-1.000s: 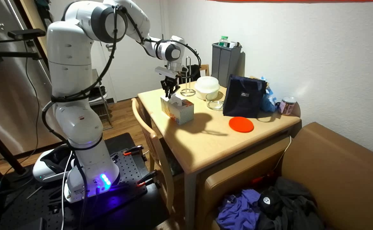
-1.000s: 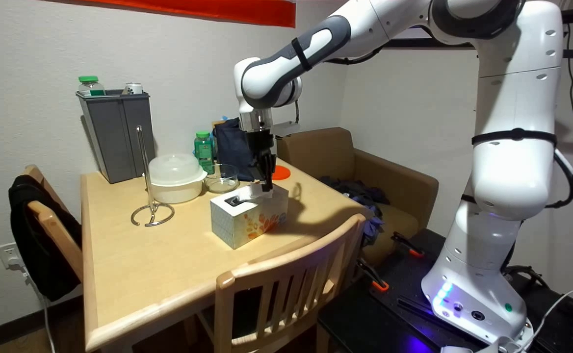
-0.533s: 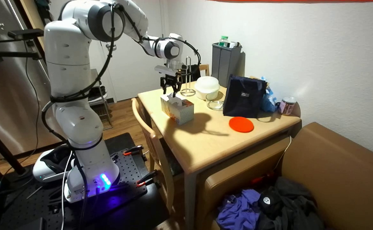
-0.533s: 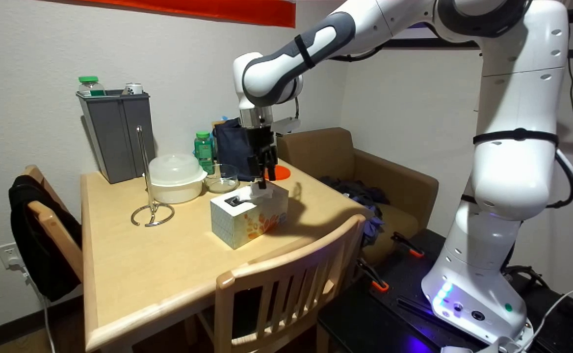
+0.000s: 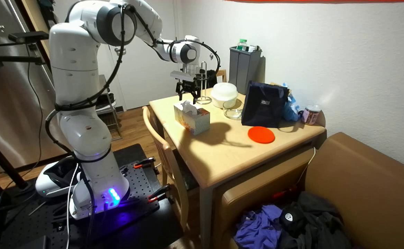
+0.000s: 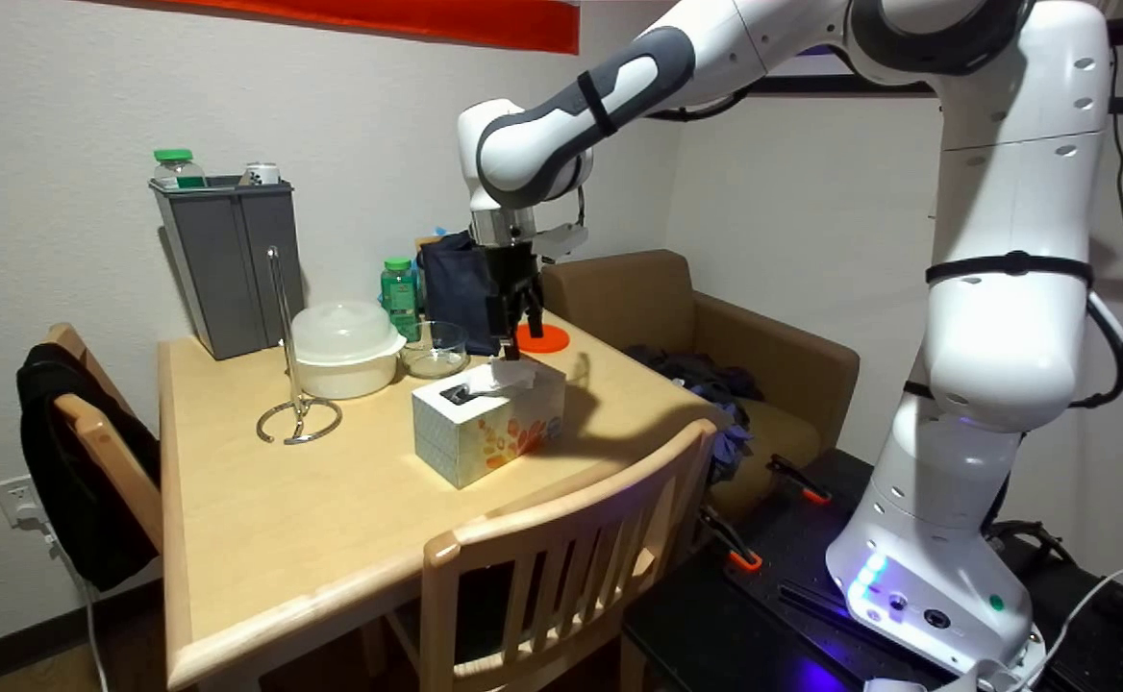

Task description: Pull out one tissue square from the tissue box

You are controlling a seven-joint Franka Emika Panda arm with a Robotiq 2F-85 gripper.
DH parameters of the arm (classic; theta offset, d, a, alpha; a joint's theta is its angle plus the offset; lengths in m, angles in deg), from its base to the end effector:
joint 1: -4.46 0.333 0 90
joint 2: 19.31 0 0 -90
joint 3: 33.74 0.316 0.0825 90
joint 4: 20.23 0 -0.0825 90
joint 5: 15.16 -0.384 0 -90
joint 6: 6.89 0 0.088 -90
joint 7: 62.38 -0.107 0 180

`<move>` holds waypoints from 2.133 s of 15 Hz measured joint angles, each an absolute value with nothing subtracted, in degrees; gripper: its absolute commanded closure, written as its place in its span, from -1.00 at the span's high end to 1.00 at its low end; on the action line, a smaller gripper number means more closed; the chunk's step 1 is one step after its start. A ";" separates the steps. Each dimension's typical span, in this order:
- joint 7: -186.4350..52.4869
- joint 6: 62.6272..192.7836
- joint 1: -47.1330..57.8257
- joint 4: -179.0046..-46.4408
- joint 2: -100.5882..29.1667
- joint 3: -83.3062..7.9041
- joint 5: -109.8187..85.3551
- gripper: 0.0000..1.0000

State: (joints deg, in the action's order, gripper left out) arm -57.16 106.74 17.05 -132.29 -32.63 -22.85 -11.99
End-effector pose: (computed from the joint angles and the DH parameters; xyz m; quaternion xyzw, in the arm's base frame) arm 0.5332 0.2240 0.3460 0.9606 0.2594 -0.0984 0.0180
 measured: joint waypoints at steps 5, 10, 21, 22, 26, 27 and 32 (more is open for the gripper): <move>-57.12 106.74 17.67 -131.05 -34.20 -22.30 -11.99 1.00; -57.06 106.73 17.69 -127.54 -38.85 -22.31 -12.05 0.24; -58.59 103.42 18.35 -123.02 -42.43 -22.44 -9.80 -1.00; -59.61 102.46 18.67 -122.78 -42.15 -22.47 -8.92 -1.00; -63.82 98.05 20.07 -122.62 -39.48 -22.48 -6.28 -0.99; -64.60 96.82 20.40 -122.62 -38.59 -22.48 -5.99 -0.99; -67.79 90.79 21.86 -122.63 -33.18 -22.23 -4.11 -0.99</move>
State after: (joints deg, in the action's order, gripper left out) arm -67.79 90.79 21.86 -122.63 -33.18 -22.23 -4.11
